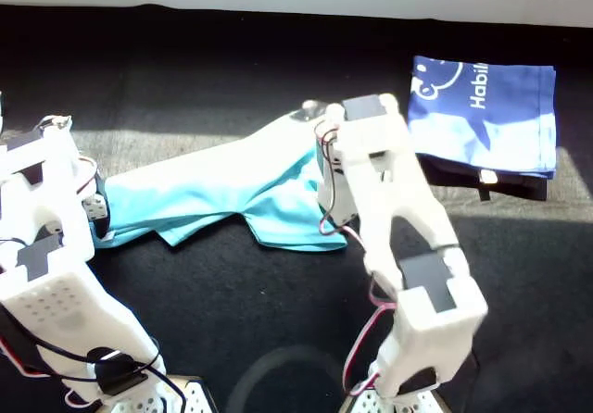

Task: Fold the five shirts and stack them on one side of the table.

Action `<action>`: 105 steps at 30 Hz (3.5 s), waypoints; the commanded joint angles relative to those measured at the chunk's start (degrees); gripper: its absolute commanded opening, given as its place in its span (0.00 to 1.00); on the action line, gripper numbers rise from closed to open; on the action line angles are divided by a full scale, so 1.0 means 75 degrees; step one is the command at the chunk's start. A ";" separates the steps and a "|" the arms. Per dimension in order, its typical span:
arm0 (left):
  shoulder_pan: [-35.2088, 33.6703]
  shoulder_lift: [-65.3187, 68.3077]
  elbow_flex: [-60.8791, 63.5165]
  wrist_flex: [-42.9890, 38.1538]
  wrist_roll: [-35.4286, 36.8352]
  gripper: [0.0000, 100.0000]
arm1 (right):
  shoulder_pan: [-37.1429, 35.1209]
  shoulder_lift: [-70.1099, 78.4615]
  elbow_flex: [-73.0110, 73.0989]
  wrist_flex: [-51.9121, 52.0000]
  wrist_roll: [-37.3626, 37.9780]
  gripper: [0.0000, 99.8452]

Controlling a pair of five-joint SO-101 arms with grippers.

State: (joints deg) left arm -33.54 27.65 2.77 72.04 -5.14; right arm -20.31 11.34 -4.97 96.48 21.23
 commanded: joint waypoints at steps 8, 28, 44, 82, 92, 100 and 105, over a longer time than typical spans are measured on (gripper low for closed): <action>0.0111 0.0006 0.0029 -0.0352 0.0035 0.01 | -0.1225 0.0111 0.1623 -0.3136 -0.1114 0.08; 0.0111 0.0006 0.0041 -0.0352 0.0035 0.01 | -0.3382 0.0557 0.1448 -0.1881 -0.0141 0.07; 0.0111 0.0006 0.0041 -0.0352 0.0035 0.01 | -0.1436 -0.0346 0.1600 -0.1389 -0.1653 0.16; 0.0123 0.0018 0.0018 -0.0352 0.0035 0.01 | -0.0697 0.0557 0.3065 -0.2913 -0.2028 0.00; 0.0979 -0.0006 -0.0639 0.0973 0.0035 0.01 | -0.0182 -0.1612 0.2913 -0.2725 -0.0985 0.01; 0.1155 -0.0006 -0.2198 0.3516 -0.0410 0.05 | 0.1319 -0.1858 0.2901 -0.2714 -0.0610 0.01; 0.0510 -0.0076 -0.2995 0.3845 -0.1172 0.21 | 0.1670 -0.1858 0.2925 -0.2714 -0.0363 0.01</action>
State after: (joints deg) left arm -27.03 28.44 -15.87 99.38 -11.47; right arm -9.23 0.44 18.59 75.82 17.71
